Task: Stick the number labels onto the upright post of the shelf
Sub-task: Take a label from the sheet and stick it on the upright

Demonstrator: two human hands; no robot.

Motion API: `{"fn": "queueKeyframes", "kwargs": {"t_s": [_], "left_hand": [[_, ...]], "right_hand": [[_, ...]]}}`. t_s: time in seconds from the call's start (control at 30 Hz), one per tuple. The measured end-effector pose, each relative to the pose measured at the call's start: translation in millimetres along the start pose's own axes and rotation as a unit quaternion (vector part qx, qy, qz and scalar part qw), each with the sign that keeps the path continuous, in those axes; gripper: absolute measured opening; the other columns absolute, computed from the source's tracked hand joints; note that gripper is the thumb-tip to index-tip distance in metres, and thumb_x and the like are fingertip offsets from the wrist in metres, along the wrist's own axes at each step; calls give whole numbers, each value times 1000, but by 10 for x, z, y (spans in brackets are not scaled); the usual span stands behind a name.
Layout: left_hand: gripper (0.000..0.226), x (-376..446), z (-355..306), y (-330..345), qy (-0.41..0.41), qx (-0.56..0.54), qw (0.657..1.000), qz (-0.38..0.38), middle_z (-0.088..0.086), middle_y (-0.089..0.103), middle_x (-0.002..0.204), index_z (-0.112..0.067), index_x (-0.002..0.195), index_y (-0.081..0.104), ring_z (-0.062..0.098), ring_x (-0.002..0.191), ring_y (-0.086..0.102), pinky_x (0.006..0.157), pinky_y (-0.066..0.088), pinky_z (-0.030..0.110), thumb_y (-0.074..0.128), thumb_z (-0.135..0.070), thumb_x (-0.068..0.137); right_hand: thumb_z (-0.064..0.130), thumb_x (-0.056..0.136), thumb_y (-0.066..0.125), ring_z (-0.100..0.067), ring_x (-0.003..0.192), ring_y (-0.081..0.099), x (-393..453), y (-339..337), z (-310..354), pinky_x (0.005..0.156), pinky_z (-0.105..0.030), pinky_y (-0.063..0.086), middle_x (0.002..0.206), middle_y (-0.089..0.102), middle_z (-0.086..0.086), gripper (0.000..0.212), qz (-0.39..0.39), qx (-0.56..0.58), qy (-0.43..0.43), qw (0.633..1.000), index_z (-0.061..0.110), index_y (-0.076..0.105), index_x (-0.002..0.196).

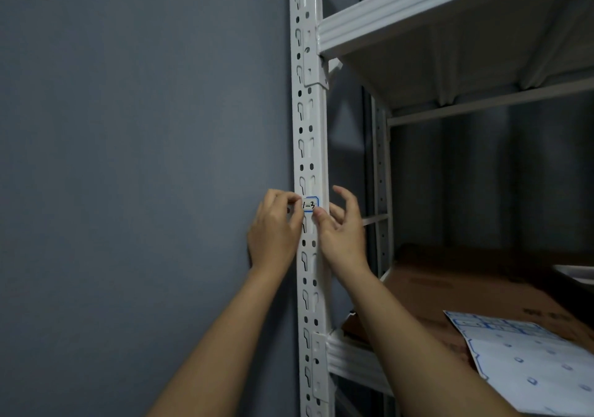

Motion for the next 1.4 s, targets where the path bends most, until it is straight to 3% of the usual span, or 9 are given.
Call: {"fn": "queueKeyframes", "kwargs": {"t_s": [0.37,0.6,0.73,0.93,1.07,1.17,1.27,1.4], "left_hand": [[22,145,-130,127,54,171,976,120,4,53,108,-12,106,54,26,94,55,66,31,32,44,-31,97],[19,157,-102,135,35,130,979,152,4,55,107,-12,102,53,27,94,55,70,37,34,47,-29,95],[17,138,-89,131,21,100,982,159,3,55,107,-13,101,54,25,93,55,72,40,36,49,-28,94],[17,112,-42,120,8,76,986,150,0,55,105,-14,100,54,23,92,56,70,39,33,50,-30,94],[16,65,67,112,-2,59,989,138,-2,52,98,-15,99,55,23,90,56,68,40,34,51,-29,93],[17,46,147,53,-5,52,992,112,-9,44,90,-18,98,58,22,84,56,64,36,31,50,-32,95],[18,54,77,-14,33,46,996,73,-8,43,88,-18,103,61,22,81,57,62,40,32,52,-32,94],[18,52,-52,-14,86,41,995,40,-1,53,89,-18,101,66,21,78,59,57,47,35,57,-30,92]], "right_hand": [[3,93,56,-8,91,70,5,-5,-16,88,-33,54,92,71,7,41,-5,-5,-19,1000,28,45,124],[9,93,58,-9,89,70,25,-16,-27,93,-47,52,97,73,7,40,-4,-54,-16,998,37,44,120],[7,94,57,-9,90,70,20,-20,-25,93,-45,53,99,72,6,41,-2,-46,-12,999,34,44,121],[17,91,59,-11,91,70,27,-32,-71,92,-49,51,101,73,8,42,-13,-78,-7,997,46,45,117],[11,93,59,-10,92,70,38,-21,-85,92,-48,52,102,73,5,41,-7,-60,-4,998,35,46,123],[18,90,60,-13,91,70,33,-26,-103,91,-51,52,102,73,7,41,-19,-73,-6,997,44,46,119],[22,88,60,-13,91,70,30,-30,-128,90,-51,52,103,73,8,42,-23,-80,-4,997,53,45,112],[20,89,60,-11,92,70,39,-25,-132,91,-51,52,104,72,9,42,-18,-75,-2,997,50,45,115]]}}
Point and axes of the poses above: each hand's wrist, its own x-axis towards the middle knuckle, its own y-axis out of the palm, z = x × y, the point moved 10 cm from there along x, towards the middle knuckle
